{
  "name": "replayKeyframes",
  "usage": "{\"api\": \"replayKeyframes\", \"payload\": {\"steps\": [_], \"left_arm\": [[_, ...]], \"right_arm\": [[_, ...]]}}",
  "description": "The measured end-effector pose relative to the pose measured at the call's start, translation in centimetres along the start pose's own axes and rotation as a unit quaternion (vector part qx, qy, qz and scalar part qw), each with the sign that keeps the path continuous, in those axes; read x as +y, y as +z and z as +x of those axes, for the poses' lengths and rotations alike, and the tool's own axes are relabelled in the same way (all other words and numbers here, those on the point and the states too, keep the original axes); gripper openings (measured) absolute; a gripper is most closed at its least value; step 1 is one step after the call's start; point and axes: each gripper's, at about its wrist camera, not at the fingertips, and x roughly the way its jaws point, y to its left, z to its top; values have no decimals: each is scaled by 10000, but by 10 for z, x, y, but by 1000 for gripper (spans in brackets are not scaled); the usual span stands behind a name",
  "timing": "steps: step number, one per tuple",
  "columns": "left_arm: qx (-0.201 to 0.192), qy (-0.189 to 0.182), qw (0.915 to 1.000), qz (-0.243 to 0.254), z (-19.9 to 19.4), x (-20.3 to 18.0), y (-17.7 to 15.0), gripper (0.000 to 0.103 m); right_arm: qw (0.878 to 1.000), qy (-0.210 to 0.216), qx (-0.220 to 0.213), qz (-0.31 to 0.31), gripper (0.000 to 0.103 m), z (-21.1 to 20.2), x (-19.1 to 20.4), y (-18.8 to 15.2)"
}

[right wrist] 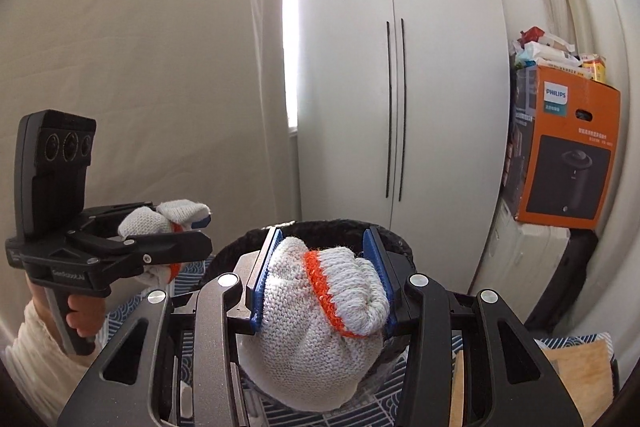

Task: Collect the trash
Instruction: 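Carry both grey gloves over the trash bin and open both tools, then move both tools back toward the paper cup and pink snack bag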

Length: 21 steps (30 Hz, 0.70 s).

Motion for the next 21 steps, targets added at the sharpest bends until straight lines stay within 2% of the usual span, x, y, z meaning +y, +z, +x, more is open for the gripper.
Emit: {"api": "replayKeyframes", "payload": {"steps": [7,10,12,13,14,16,21], "left_arm": [[102,138,9997,-163,28,23,-6,58],[179,169,9997,8,37,23,-11,59],[42,414,9990,142,36,22,-15,74],[-43,504,9986,140,35,23,-16,91],[-113,581,9982,110,33,26,-16,98],[-156,651,9977,107,27,29,-19,97],[-125,736,9972,73,13,34,-28,97]], "right_arm": [[9995,-8,270,155,39,38,-13,-9],[9993,-127,338,125,40,49,-16,-10],[9991,-158,340,193,45,54,-19,-11],[9991,-191,295,254,58,54,-21,-11],[9990,-256,207,308,73,53,-23,-10],[9982,-436,39,413,87,47,-28,-9],[9979,-399,137,483,89,42,-30,-12]]}}
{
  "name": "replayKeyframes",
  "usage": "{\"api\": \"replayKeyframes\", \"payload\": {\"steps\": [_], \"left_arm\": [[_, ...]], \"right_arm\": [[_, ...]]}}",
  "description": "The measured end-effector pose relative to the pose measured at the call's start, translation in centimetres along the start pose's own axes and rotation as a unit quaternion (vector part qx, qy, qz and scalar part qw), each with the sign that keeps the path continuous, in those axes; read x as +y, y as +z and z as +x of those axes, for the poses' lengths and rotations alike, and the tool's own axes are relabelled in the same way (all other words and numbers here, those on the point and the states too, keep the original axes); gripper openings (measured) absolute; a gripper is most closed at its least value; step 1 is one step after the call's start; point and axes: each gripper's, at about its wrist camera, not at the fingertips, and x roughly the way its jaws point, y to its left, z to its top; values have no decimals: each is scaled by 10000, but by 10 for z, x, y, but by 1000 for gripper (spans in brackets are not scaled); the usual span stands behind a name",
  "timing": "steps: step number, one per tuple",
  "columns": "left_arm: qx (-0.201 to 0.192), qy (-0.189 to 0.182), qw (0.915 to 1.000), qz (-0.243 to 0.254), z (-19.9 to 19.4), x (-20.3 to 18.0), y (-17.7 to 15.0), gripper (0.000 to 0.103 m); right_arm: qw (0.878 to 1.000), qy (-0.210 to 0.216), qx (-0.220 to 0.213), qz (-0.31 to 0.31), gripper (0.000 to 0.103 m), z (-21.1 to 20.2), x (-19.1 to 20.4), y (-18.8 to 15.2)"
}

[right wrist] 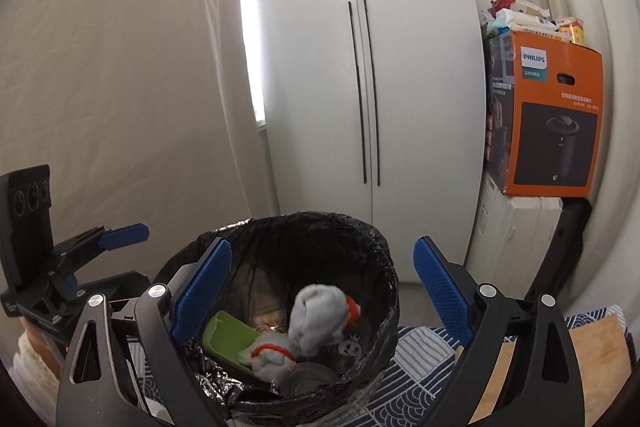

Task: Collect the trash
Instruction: 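Move both tools back toward the paper cup and pink snack bag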

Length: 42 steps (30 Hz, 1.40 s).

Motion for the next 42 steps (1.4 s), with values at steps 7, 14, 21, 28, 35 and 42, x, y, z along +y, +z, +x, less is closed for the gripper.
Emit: {"api": "replayKeyframes", "payload": {"steps": [7,14,21,28,35,42], "left_arm": [[131,230,9996,44,-22,-2,-12,97],[240,489,9985,104,-45,-8,-23,97],[324,599,9977,-1,-62,-10,-39,97],[436,764,9961,-28,-81,-14,-58,97],[560,909,9943,-32,-94,-15,-74,97],[779,899,9929,46,-103,-14,-92,97]], "right_arm": [[9997,-72,180,-163,91,-11,12,-12],[9992,29,306,-244,91,-32,25,-22],[9980,-23,492,-393,92,-50,42,-35],[9970,63,554,-528,92,-69,56,-49],[9953,108,762,-594,92,-76,66,-68],[9924,67,1077,-596,92,-77,75,-94]]}}
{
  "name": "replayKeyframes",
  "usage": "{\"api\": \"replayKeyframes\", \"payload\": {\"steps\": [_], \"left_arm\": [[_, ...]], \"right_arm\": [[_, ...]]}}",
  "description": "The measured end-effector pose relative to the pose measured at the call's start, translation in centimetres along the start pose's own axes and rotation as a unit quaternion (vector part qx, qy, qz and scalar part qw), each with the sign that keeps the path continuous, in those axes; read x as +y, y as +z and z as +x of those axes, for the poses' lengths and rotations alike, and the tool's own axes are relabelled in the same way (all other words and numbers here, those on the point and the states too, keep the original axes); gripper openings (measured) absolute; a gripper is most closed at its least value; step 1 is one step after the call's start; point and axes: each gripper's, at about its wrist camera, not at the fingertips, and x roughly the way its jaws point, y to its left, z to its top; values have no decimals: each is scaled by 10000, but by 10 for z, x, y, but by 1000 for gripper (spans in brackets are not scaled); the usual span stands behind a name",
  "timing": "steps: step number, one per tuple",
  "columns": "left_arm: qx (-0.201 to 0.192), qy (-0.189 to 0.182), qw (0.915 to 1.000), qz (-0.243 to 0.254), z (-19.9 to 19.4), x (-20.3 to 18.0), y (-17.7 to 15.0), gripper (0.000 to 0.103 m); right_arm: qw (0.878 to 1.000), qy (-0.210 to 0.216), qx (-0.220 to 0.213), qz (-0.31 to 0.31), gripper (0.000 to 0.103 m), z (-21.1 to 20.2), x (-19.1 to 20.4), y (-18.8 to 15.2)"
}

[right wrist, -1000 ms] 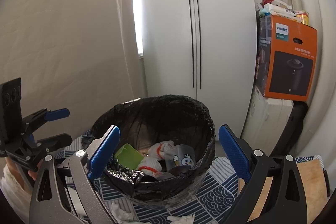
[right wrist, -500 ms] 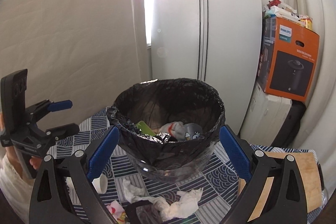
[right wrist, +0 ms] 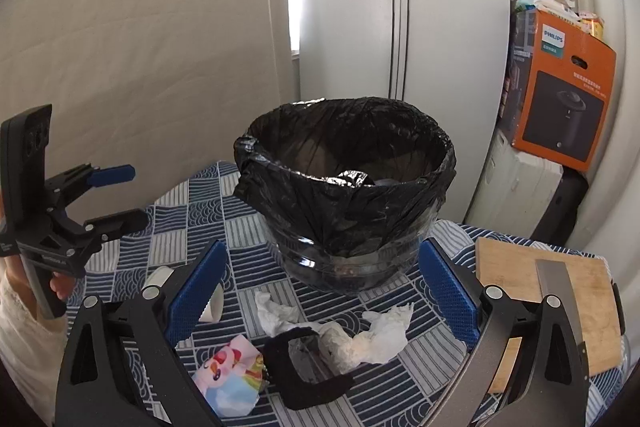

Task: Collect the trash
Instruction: 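Move both tools back toward the paper cup and pink snack bag, then grasp the white paper cup with left tool while right tool grasps pink snack bag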

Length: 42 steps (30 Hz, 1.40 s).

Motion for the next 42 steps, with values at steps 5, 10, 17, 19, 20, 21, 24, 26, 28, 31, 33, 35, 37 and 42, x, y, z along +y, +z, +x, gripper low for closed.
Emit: {"api": "replayKeyframes", "payload": {"steps": [5,10,17,19,20,21,24,26,28,31,33,35,37,42], "left_arm": [[170,-93,9998,-50,-2,6,-16,97],[290,-120,9995,-64,-3,13,-34,97],[520,-142,9984,-145,1,27,-55,97],[596,-189,9979,-162,2,29,-60,97],[631,-210,9977,-161,3,30,-62,97],[664,-233,9974,-153,4,31,-65,97],[750,-290,9967,-105,7,34,-72,97],[804,-349,9961,-82,9,35,-78,97],[877,-451,9951,-71,12,36,-82,97],[986,-598,9933,-44,18,39,-89,97],[1047,-698,9920,-47,22,40,-93,97],[1096,-777,9909,-34,26,41,-97,97],[1146,-824,9900,18,30,41,-99,97],[1241,-1027,9868,192,39,37,-102,97]], "right_arm": [[9996,-76,270,-73,92,6,14,-15],[9987,-121,475,-115,92,10,30,-32],[9964,-106,829,-132,92,20,49,-61],[9955,-99,936,-103,92,23,52,-69],[9951,-94,986,-79,92,24,53,-74],[9946,-85,1028,-57,92,25,55,-78],[9936,-82,1124,20,92,27,58,-88],[9927,-61,1200,102,92,29,59,-96],[9914,-24,1298,192,92,33,60,-103],[9893,32,1422,328,92,39,63,-113],[9881,96,1473,426,92,42,66,-118],[9881,73,1474,430,92,42,71,-121],[9889,72,1420,434,92,42,75,-123],[9873,207,1472,561,92,46,83,-128]]}}
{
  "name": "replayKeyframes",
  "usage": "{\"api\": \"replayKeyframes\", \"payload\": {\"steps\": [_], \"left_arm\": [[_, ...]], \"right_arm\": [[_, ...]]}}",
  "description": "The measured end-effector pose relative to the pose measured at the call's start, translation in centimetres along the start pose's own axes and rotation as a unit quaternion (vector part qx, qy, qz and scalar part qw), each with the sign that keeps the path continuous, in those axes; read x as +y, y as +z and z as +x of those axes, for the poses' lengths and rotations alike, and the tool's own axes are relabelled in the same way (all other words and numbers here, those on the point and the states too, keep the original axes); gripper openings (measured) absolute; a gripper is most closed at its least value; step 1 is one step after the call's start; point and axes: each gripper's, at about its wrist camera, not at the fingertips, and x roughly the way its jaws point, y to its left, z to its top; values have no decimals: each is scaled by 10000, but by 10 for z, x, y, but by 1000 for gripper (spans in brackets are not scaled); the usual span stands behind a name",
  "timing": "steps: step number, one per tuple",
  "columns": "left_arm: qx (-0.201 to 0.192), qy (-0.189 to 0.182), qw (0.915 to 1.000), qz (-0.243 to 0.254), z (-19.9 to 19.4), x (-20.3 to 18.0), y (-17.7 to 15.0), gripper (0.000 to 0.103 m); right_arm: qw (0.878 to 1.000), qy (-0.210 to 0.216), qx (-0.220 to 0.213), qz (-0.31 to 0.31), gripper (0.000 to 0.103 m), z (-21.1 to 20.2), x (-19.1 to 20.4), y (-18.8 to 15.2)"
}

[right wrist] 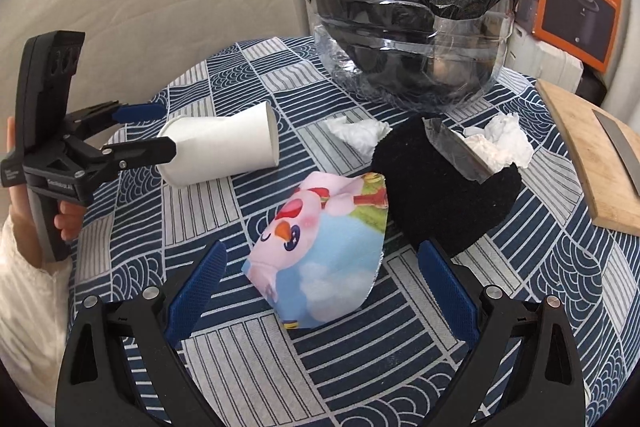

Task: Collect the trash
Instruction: 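Grasp the white paper cup with left tool while right tool grasps pink snack bag, then carry the paper cup and snack bag over the bin and open both tools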

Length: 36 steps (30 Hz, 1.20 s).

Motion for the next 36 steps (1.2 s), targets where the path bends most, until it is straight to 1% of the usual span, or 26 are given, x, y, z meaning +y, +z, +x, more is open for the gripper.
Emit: {"api": "replayKeyframes", "payload": {"steps": [4,7,9,10,11,12,14,15,16,17,19,21,26,30,32,36], "left_arm": [[64,-60,9998,171,7,-3,1,97],[148,-138,9996,181,13,-3,3,97],[199,-146,9995,198,19,-3,3,97],[190,-53,9996,216,22,-3,2,97],[166,60,9996,207,24,-4,3,97],[162,88,9997,175,26,-4,3,97],[236,64,9996,134,31,-3,3,97],[281,112,9994,173,34,-3,3,95],[314,148,9991,230,37,-4,2,88],[353,98,9991,204,38,-4,2,85],[329,-10,9994,109,39,-2,4,84],[339,-144,9993,118,39,-3,4,84],[401,-114,9991,124,37,-8,4,83],[316,-52,9994,132,27,-12,6,83],[250,-105,9995,137,22,-15,6,83],[296,-27,9995,83,20,-18,7,83]], "right_arm": [[9999,-49,91,60,90,6,1,-4],[9996,112,128,222,68,10,-3,-7],[9992,192,169,292,63,13,-5,-8],[9989,263,177,339,52,13,-6,-9],[9982,412,209,387,48,14,-7,-10],[9972,568,254,408,44,15,-8,-10],[9974,586,253,322,37,15,-6,-10],[9974,627,227,270,35,13,-5,-10],[9971,683,197,253,32,10,-5,-10],[9969,721,176,248,31,8,-5,-10],[9972,718,140,170,30,5,-4,-11],[9972,726,124,115,29,2,-3,-12],[9972,747,26,58,28,-11,-8,-15],[9971,757,-57,-8,28,-22,-16,-13],[9969,783,-113,-32,28,-28,-19,-12],[9963,814,-255,-101,27,-44,-26,-9]]}}
